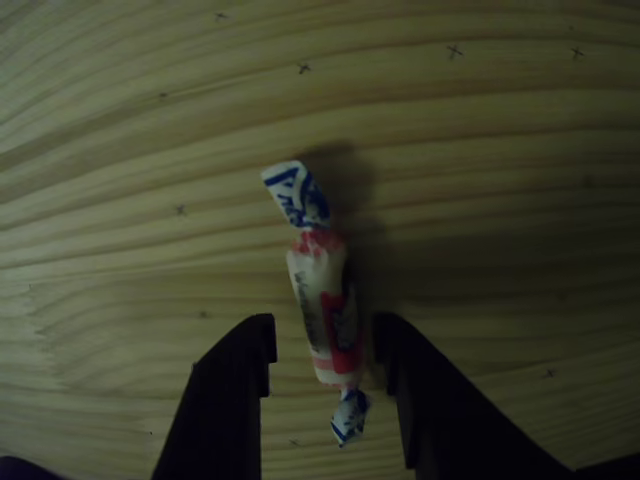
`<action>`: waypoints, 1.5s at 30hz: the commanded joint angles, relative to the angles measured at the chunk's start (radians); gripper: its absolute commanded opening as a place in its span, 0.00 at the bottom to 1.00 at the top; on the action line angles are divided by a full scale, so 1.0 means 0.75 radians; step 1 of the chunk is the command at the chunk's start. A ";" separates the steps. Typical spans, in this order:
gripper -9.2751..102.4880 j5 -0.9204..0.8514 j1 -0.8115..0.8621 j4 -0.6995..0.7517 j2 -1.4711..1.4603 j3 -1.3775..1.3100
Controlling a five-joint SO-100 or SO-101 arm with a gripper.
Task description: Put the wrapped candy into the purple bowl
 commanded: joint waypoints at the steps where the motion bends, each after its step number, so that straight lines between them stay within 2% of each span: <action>1: 0.25 0.008 -0.012 -0.016 0.004 -0.098; 15: 0.21 0.016 -0.010 -0.027 -0.080 -0.121; 25: 0.09 0.010 0.014 -0.027 -0.098 -0.119; 33: 0.09 0.008 0.014 -0.004 -0.082 -0.129; 39: 0.09 -0.016 0.022 0.076 0.067 -0.151; 45: 0.09 -0.072 0.008 0.076 0.376 -0.147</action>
